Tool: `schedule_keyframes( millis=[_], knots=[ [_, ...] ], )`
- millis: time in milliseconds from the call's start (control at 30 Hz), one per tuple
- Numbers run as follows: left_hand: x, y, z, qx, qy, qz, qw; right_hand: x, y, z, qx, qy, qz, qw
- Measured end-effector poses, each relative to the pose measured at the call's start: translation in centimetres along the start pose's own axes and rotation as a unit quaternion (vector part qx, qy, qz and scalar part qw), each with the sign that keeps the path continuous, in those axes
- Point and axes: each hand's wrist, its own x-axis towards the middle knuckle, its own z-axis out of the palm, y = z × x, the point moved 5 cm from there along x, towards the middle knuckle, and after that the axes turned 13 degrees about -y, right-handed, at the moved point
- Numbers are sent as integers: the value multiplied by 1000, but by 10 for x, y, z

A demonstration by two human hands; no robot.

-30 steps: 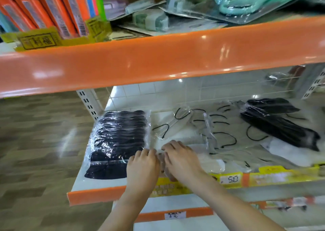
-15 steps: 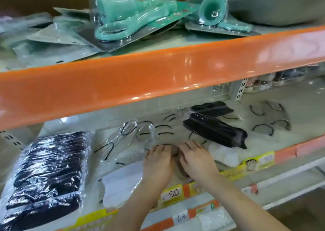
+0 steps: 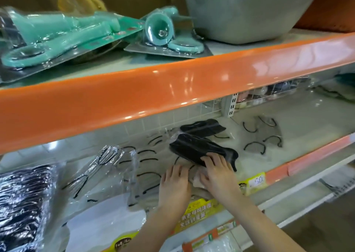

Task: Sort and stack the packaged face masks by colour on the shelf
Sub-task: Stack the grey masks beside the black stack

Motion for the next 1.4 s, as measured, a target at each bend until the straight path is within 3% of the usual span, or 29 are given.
schedule_keyframes(
  millis=[233,600,967,1200,1400],
  knots=[
    [-2,0,10,3,54,9,999,-2,10,20,11,8,37,999],
    [-7,0,9,-30,73,22,997,-5,12,19,30,42,37,998],
    [-9,21,-18,-4,150,200,968,-6,15,16,138,10,10,990],
    [11,-16,-35,106,70,121,984,-6,8,5,181,9,-67,981],
    [-1,-50,-56,106,140,112,978,5,-15,-19,170,25,-120,978]
  ],
)
